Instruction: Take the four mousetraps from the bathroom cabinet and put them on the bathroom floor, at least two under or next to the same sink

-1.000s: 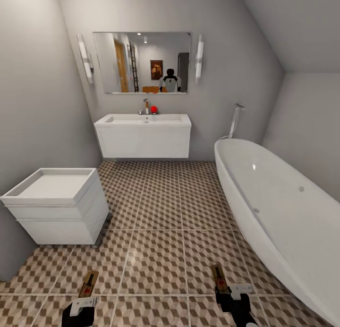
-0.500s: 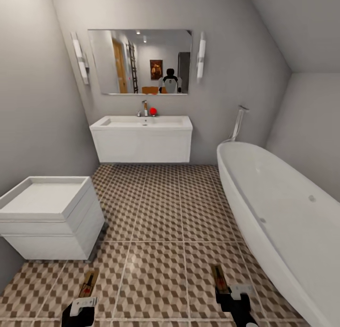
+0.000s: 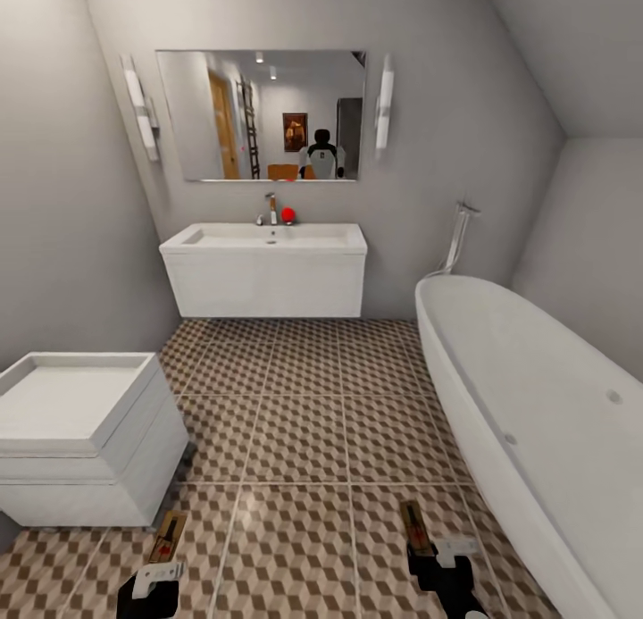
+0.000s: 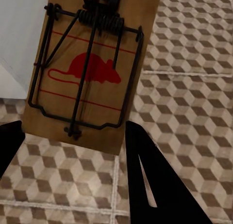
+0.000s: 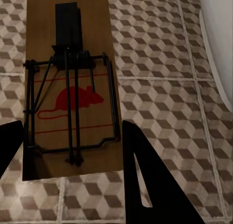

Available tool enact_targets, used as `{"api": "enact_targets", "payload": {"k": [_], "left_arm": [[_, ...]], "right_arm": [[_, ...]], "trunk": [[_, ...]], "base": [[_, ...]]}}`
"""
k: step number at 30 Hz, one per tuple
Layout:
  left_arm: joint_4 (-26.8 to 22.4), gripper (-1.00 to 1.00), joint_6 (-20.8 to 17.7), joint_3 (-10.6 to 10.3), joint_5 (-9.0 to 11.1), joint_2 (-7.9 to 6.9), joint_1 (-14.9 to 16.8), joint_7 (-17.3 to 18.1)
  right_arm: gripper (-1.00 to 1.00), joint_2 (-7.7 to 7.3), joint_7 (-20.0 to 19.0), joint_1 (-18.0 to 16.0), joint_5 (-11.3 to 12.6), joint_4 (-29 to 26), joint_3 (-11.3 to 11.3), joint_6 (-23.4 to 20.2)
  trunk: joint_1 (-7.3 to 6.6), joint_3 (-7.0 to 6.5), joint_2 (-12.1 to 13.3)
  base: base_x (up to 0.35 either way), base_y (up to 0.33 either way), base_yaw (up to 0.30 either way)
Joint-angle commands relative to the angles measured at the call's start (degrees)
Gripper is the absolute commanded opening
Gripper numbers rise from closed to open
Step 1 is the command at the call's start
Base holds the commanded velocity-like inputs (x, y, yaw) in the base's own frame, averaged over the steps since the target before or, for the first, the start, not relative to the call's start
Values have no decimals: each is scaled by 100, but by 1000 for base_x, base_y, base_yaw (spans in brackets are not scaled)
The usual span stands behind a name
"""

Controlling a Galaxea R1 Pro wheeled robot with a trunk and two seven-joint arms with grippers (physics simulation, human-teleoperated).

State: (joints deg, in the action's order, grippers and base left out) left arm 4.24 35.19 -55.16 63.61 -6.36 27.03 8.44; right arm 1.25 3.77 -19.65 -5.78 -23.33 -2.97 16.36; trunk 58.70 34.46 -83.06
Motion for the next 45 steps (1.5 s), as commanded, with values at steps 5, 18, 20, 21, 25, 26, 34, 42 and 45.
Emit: {"api": "enact_targets", "payload": {"k": [5, 18, 20, 21, 25, 26, 34, 42, 45], "left_arm": [[15, -100, 14, -29, 39, 3, 4, 17], [15, -100, 14, -29, 37, 3, 4, 17], [15, -100, 14, -29, 37, 3, 4, 17], [15, -100, 14, -29, 37, 3, 4, 17], [15, -100, 14, -29, 37, 3, 4, 17], [15, -100, 14, -29, 37, 3, 4, 17], [15, -100, 14, -29, 37, 3, 4, 17], [16, -100, 14, -29, 38, 3, 4, 17], [15, -100, 14, -29, 37, 3, 4, 17]], "right_arm": [[-100, 7, 27, -4, -46, 4, -28, 17], [-100, 4, 27, -4, -46, 4, -28, 17], [-100, 1, 27, -4, -46, 4, -28, 17], [-100, 0, 27, -4, -46, 4, -28, 17], [-100, 5, 27, -4, -46, 4, -27, 17], [-100, 5, 27, -4, -46, 4, -27, 17], [-100, 7, 27, -4, -46, 4, -25, 17], [-100, 3, 27, -4, -46, 4, -27, 17], [-100, 5, 27, -4, -46, 4, -25, 17]], "trunk": [[3, 5, -2], [3, 5, -2], [3, 5, -2], [3, 5, -2], [3, 5, -2], [3, 5, -2], [3, 5, -2], [3, 5, -2], [3, 5, -2]], "base": [[328, 0, 0], [328, 0, 0], [328, 0, 0], [328, 0, 0], [328, 0, 0], [328, 0, 0], [328, 0, 0], [328, 0, 0], [328, 0, 0]]}}
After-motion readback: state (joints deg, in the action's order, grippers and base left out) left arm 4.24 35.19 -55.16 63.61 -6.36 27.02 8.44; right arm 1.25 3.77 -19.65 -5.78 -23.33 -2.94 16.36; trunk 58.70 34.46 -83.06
